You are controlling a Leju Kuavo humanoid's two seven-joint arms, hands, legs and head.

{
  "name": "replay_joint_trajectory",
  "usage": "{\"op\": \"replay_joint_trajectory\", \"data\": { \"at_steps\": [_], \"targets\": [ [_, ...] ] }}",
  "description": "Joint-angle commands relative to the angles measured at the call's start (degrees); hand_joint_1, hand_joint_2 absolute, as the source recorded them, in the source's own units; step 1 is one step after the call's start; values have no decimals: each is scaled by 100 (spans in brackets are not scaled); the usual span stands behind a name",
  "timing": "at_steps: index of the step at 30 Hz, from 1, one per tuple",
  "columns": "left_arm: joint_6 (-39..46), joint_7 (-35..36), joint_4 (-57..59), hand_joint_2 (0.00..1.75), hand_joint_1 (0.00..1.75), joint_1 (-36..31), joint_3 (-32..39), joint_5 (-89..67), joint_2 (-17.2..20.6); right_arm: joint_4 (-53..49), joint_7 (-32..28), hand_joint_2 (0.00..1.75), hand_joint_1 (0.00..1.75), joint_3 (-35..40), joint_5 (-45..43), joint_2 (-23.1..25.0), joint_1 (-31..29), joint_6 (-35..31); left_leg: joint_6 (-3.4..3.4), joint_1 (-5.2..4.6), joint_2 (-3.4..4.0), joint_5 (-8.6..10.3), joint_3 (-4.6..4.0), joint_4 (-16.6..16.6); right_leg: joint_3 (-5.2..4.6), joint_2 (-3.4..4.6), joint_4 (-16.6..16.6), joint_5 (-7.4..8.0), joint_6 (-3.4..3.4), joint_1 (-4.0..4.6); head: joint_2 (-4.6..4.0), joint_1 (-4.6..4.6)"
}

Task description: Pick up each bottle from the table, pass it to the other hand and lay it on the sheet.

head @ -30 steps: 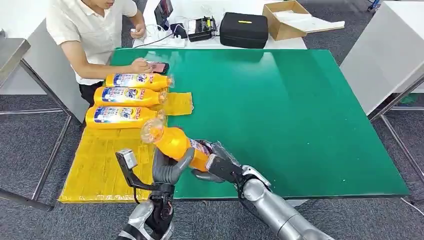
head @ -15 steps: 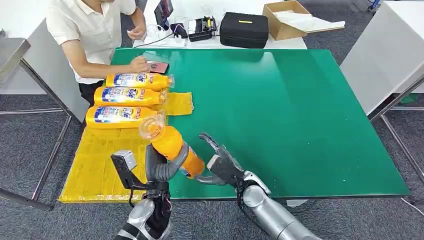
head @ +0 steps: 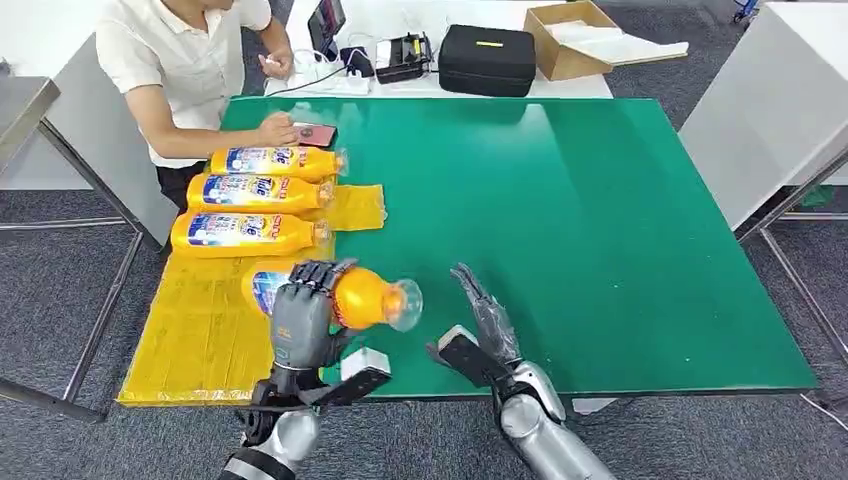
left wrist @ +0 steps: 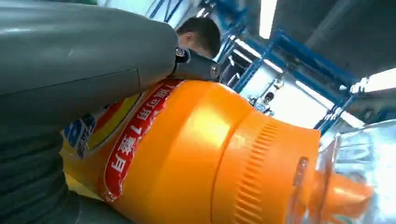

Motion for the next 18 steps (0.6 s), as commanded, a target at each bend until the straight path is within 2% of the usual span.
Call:
{"op": "replay_joint_trajectory", "data": {
  "at_steps": [1, 6, 10, 18],
  "targets": [
    [-842, 1742, 1602, 175, 175, -831, -80, -1458, 644, -257, -7, 175, 0, -676, 255, 139, 43, 114, -6, 5, 12, -5, 32, -7, 29, 1, -6, -5, -32, 10, 0, 2],
    [-922, 1780, 1623, 175, 175, -900, -92, -1458, 702, -265, -11, 175, 0, -691, 284, 148, 63, 136, -4, 7, 6, -6, 24, -2, 25, -1, -4, -6, -25, 11, 0, 2],
    [-1538, 2161, 2105, 175, 175, -1292, -213, -1567, 806, -238, -71, 175, 0, -764, 364, 237, 80, 288, -3, 6, -2, -1, 12, -1, 16, -7, -2, -5, -18, 9, 0, 2],
    [-1764, 2130, 2818, 175, 175, -1760, -11, -1372, 833, -92, -152, 175, 0, -757, 379, 336, -111, 390, -5, 8, 11, -1, 16, 2, 16, 4, 1, -2, -26, 11, 0, 0]
  ]
}}
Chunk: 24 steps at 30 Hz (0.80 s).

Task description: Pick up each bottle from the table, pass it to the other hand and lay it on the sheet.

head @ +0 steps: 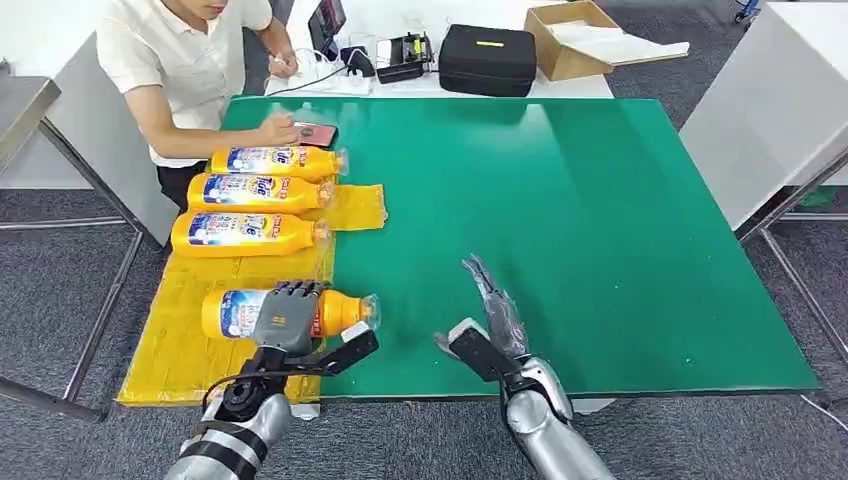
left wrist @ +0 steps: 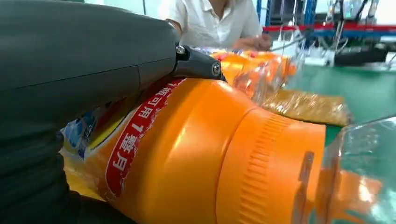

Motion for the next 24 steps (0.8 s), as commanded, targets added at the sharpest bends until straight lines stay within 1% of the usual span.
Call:
{"op": "replay_joint_trajectory", "data": {
  "at_steps": [1, 2, 3, 4, 5, 7, 8, 9, 10, 11, 12, 17, 19, 21, 22, 24],
  "targets": [
    [-314, -1, 1325, 175, 140, -824, -38, 128, 175, 278, -59, 175, 0, -138, 1, 129, -283, 101, -2, 3, 11, -1, 11, -1, 9, 5, -1, 1, -16, 6, 0, 0],
    [-394, -47, 1379, 175, 33, -852, -19, 181, 155, 296, -70, 175, 0, -142, -5, 133, -288, 101, -3, 7, 23, -8, 23, 2, 21, 12, -1, -2, -27, 12, 0, 0],
    [-490, -84, 1431, 175, 33, -880, -15, 219, 142, 308, -80, 175, 0, -137, -10, 128, -293, 99, -1, 6, 20, -5, 20, 1, 18, 10, -2, -1, -23, 10, 0, 2],
    [-712, -119, 1546, 175, 9, -949, -65, 224, 136, 335, -95, 175, 0, -127, -16, 116, -303, 94, 0, 3, 12, -1, 13, -1, 12, 5, -1, 0, -15, 5, 0, 0],
    [-1018, -200, 1678, 175, 0, -1021, -66, 331, 122, 373, -111, 175, 0, -145, -30, 115, -319, 99, 0, 4, 9, -1, 14, -1, 15, 3, -2, -1, -16, 6, 0, 0],
    [-1143, -229, 1740, 175, 0, -1060, -74, 369, 124, 397, -123, 175, 0, -154, -31, 116, -328, 98, -1, 8, 16, -8, 28, 3, 29, 4, -2, -6, -29, 13, 0, 0],
    [-1334, -286, 1806, 175, 0, -1100, -94, 431, 119, 421, -144, 175, 0, -158, -31, 114, -340, 97, 0, 6, 10, -5, 24, 0, 27, 1, -3, -4, -23, 9, 0, 0],
    [-1334, -286, 1806, 175, 0, -1100, -94, 431, 119, 421, -144, 175, 0, -158, -31, 114, -340, 97, 0, 4, 11, -3, 22, -1, 25, 4, -3, -2, -20, 7, 0, 0],
    [-1485, -344, 1848, 175, 0, -1127, -136, 465, 129, 450, -156, 175, 0, -165, -33, 118, -355, 106, 1, 0, 4, 1, 18, -4, 22, 0, -3, 0, -13, 1, 0, 0],
    [-1712, -461, 1877, 175, 0, -1151, -171, 574, 126, 481, -182, 175, 0, -163, -31, 113, -377, 113, 0, 4, 13, -3, 32, -4, 36, 4, -6, 0, -25, 8, 0, 0],
    [-1712, -461, 1877, 175, 0, -1151, -171, 574, 126, 481, -182, 175, 0, -163, -31, 113, -377, 113, 0, 0, 10, 0, 26, -4, 29, 3, -3, 1, -16, 3, 0, 0],
    [-2334, -883, 1945, 175, 0, -1211, -211, 990, 176, 714, -272, 175, 0, -153, -41, 106, -528, 111, -1, 3, 23, -2, 43, -5, 45, 12, -7, 3, -26, 8, 0, 2],
    [-2363, -939, 1942, 175, 0, -1210, -250, 1012, 208, 755, -287, 175, 0, -166, -61, 113, -552, 104, 1, -1, 9, 1, 42, -5, 44, 5, -5, 2, -13, 2, 0, 0],
    [-2247, -1044, 1831, 175, 0, -1151, -246, 1136, 215, 790, -315, 175, 0, -160, -61, 103, -567, 77, 0, 1, 14, -1, 49, -5, 52, 8, -6, 2, -17, 4, 0, 0],
    [-2181, -1108, 1718, 175, 0, -1097, -293, 1203, 207, 768, -328, 175, 0, -166, -71, 92, -549, 73, -1, 3, 28, -4, 58, -8, 57, 18, -9, 3, -27, 8, 0, 0],
    [-2086, -1239, 1524, 175, 0, -1021, -357, 1367, 215, 756, -341, 175, 0, -163, -73, 84, -537, 59, 0, 0, 12, 0, 50, -7, 52, 6, -6, 1, -15, 3, 0, 0]
  ]
}}
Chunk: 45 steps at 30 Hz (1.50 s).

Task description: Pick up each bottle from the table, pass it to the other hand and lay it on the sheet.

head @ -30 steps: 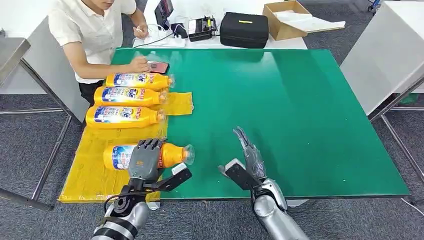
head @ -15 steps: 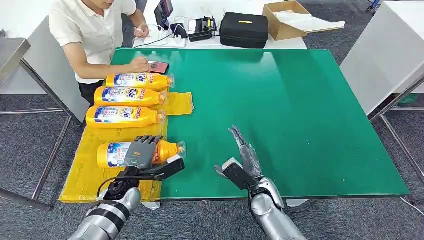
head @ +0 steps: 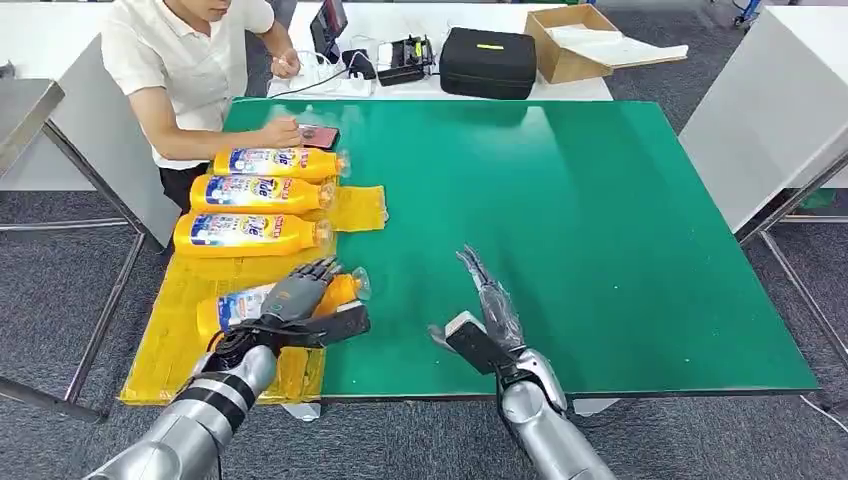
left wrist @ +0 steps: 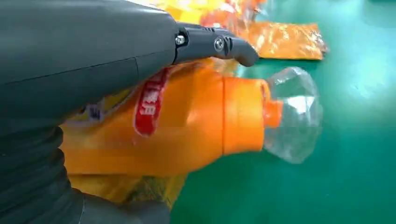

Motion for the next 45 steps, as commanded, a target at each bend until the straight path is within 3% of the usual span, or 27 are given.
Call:
{"op": "replay_joint_trajectory", "data": {
  "at_steps": [1, 10, 20, 23, 28, 32, 34, 35, 36, 37, 38, 40, 42, 43, 44, 45],
  "targets": [
    [173, -356, 83, 175, 0, 194, -351, 413, 117, 548, -81, 175, 0, -62, -15, -21, -293, -28, -2, 4, 26, -8, 24, -7, 18, 16, -9, -1, -24, 8, 0, 0],
    [1033, -416, -1348, 175, 0, 568, -981, 559, 236, 436, -64, 175, 0, -101, 47, -49, -179, -133, -1, 7, 22, -11, 15, 2, 12, 9, -4, -5, -30, 13, 0, 0],
    [1030, -422, -1344, 175, 0, 578, -983, 558, 259, 434, -64, 175, 0, -100, 47, -44, -185, -131, -2, 7, 20, -13, 5, 3, 1, 7, -1, -8, -31, 13, 0, 0],
    [1834, -757, -1933, 175, 0, 857, -1011, 656, 239, 394, -67, 175, 0, -103, 71, -46, -141, -182, -3, 11, 24, -16, 9, 5, 4, 8, -1, -10, -37, 18, 0, 0],
    [1888, -1113, -3077, 175, 0, 1412, -1374, 1093, 290, 320, -95, 175, 0, -71, 103, -57, -39, -306, 0, 4, 18, -15, -1, 2, -5, 5, -4, -11, -24, 9, 0, 0],
    [1900, -1231, -3437, 175, 0, 1637, -1729, 1205, 381, -78, -449, 175, 0, -442, -485, 163, 160, -431, -1, 2, 13, -11, -10, 2, -14, 4, -2, -8, -19, 6, 0, 0],
    [1727, -1402, -3587, 175, 0, 1774, -1786, 1648, 395, -397, -536, 175, 0, -794, -1721, 333, 321, 576, -3, 5, 21, -17, -4, 4, -10, 8, 2, -13, -30, 10, 0, 0],
    [1407, -1592, -3689, 175, 0, 1900, -1700, 2341, 339, -600, -379, 175, 0, -1012, -2677, 382, 461, 1530, -2, 1, 15, -10, -15, 1, -22, 6, 1, -8, -22, 5, 0, 0],
    [1032, -1792, -3770, 175, 0, 2060, -1553, 3155, 197, -812, -544, 175, 0, -994, -3093, 345, 600, 2062, -4, 4, 22, -15, -8, 3, -16, 11, 2, -11, -29, 9, 0, 0],
    [718, -1775, -3778, 175, 0, 2133, -1481, 3606, 117, -1041, -742, 175, 0, -1074, -3053, 430, 756, 1827, -2, 1, 12, -11, -14, -1, -20, 3, -1, -9, -22, 5, 0, 0],
    [130, -1826, -3818, 175, 0, 2295, -1404, 4388, 37, -1428, -685, 0, 0, -1048, -3166, 563, 956, 1846, -4, 3, 18, -15, -7, 1, -14, 6, 0, -12, -28, 8, 0, 0],
    [-178, -1877, -3926, 175, 0, 2582, -1291, 5083, -40, -1955, -355, 0, 0, -822, -3034, 716, 1193, 1315, -3, 7, 13, -26, 6, 5, 4, -3, -1, -23, -37, 15, 0, 0],
    [76, -1998, -4106, 175, 0, 2813, -1271, 5255, -110, -2563, -686, 0, 0, -349, -2358, 664, 1418, 306, -2, 5, 19, -23, -7, 6, -15, 7, 2, -18, -27, 9, 0, 0],
    [145, -1993, -4101, 175, 0, 2831, -1254, 5349, -139, -2658, -680, 175, 0, -264, -2051, 637, 1477, -75, -1, 0, 24, -18, -16, 2, -29, 15, 2, -13, -20, 4, 0, 0],
    [219, -1937, -4082, 0, 0, 2849, -1183, 5670, -228, -2792, -644, 175, 0, -123, -1550, 556, 1594, -708, -2, 3, 31, -31, -5, 8, -17, 18, 6, -23, -27, 8, 0, 0],
    [389, -2086, -4117, 0, 0, 2880, -1130, 5913, -275, -2795, -549, 175, 0, -88, -1522, 513, 1671, -983, -2, 3, 18, -20, -18, 6, -26, 8, 3, -16, -20, 6, 0, 2]
  ]
}}
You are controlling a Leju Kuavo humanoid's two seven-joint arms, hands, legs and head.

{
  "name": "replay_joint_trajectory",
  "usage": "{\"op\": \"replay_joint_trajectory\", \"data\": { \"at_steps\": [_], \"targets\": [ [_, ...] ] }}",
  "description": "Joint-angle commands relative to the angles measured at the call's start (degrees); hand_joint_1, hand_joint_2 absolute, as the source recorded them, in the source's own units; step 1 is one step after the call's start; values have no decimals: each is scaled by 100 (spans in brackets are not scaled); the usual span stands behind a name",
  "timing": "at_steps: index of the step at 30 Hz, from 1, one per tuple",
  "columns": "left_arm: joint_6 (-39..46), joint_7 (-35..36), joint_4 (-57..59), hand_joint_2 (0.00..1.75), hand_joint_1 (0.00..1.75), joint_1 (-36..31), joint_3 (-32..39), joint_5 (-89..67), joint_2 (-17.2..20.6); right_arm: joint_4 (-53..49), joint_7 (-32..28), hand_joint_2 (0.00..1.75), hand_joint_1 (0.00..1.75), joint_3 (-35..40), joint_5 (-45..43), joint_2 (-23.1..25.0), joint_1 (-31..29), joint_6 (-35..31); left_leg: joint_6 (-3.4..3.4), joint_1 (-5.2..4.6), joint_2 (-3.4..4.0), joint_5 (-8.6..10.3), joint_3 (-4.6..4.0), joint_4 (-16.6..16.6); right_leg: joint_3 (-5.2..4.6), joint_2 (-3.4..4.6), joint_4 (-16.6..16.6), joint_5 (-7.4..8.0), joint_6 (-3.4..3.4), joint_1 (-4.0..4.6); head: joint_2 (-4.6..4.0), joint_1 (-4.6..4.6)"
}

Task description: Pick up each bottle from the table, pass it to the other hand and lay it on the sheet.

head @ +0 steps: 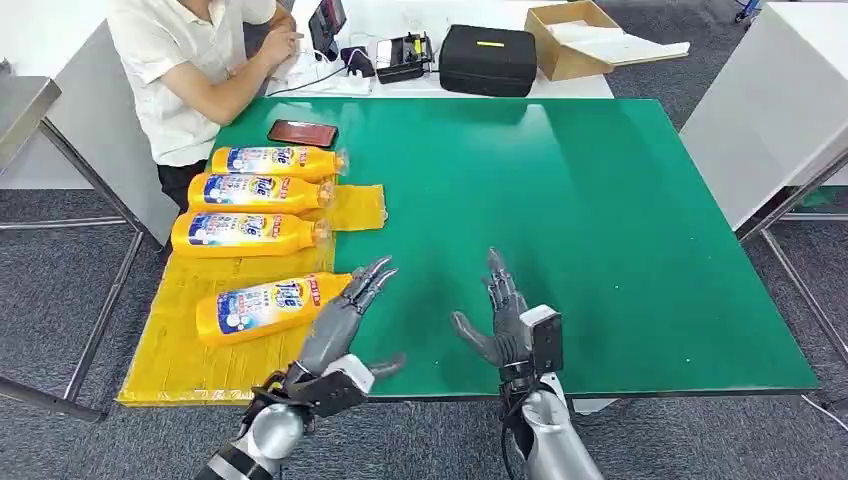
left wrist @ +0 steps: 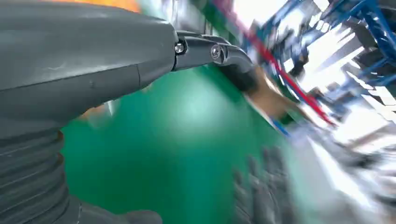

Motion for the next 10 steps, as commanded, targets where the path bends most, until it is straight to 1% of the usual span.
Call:
{"op": "replay_joint_trajectory", "data": {
  "at_steps": [1, 2, 3, 4, 5, 6, 7, 8, 9, 10],
  "targets": [
    [304, -317, -556, 0, 0, 796, 292, 1579, -360, -1860, 172, 175, 0, 617, 1458, 36, 1033, -2525, -2, 5, 14, -26, 23, 11, 23, 2, 7, -22, -27, 10, 0, 0],
    [551, -348, -663, 0, 0, 918, 350, 1677, -343, -1859, 407, 175, 0, 704, 1306, -121, 1198, -2439, -3, 4, 1, -16, 10, 4, 12, -8, -1, -15, -20, 7, 0, 0],
    [582, -358, -710, 0, 0, 954, 349, 1697, -311, -1871, 355, 175, 0, 697, 1242, -150, 1280, -2474, -2, 4, 1, -11, 1, 1, 1, -6, -4, -9, -16, 6, 0, 0],
    [789, -433, -765, 175, 0, 1007, 403, 1697, -326, -1907, 150, 175, 0, 633, 1112, -135, 1374, -2603, -2, 7, 3, -19, 16, 0, 17, -7, -8, -15, -23, 11, 0, 0],
    [901, -463, -803, 175, 0, 1035, 403, 1711, -322, -1938, 98, 175, 0, 674, 1288, -242, 1469, -2788, -2, 4, -1, -13, 5, -3, 4, -8, -9, -10, -16, 6, 0, 0],
    [969, -464, -822, 175, 0, 1047, 421, 1746, -334, -1993, 72, 175, 0, 687, 1393, -306, 1514, -2879, -2, 7, 2, -20, 20, -1, 21, -9, -9, -16, -26, 11, 0, 2],
    [1049, -455, -825, 175, 0, 1064, 455, 1766, -362, -2025, 83, 175, 0, 638, 1378, -318, 1577, -2935, -2, 5, -3, -14, 6, -1, 6, -10, -8, -11, -19, 8, 0, 0],
    [1258, -404, -839, 175, 0, 1093, 471, 1737, -382, -2154, 123, 175, 0, 553, 1219, -299, 1705, -2945, -3, 5, 3, -19, 13, 0, 12, -7, -7, -15, -24, 9, 0, 0],
    [1359, -370, -835, 0, 0, 1115, 507, 1770, -414, -2195, 160, 175, 0, 525, 1168, -291, 1746, -2937, -2, 4, -6, -15, 1, 0, 3, -13, -5, -13, -18, 7, 0, 0],
    [1324, -374, -868, 0, 0, 1125, 472, 1921, -404, -2234, 248, 175, 0, 490, 1282, -324, 1801, -3046, -3, 10, 3, -33, 28, 8, 32, -12, -4, -28, -37, 16, 0, 0]
  ]
}}
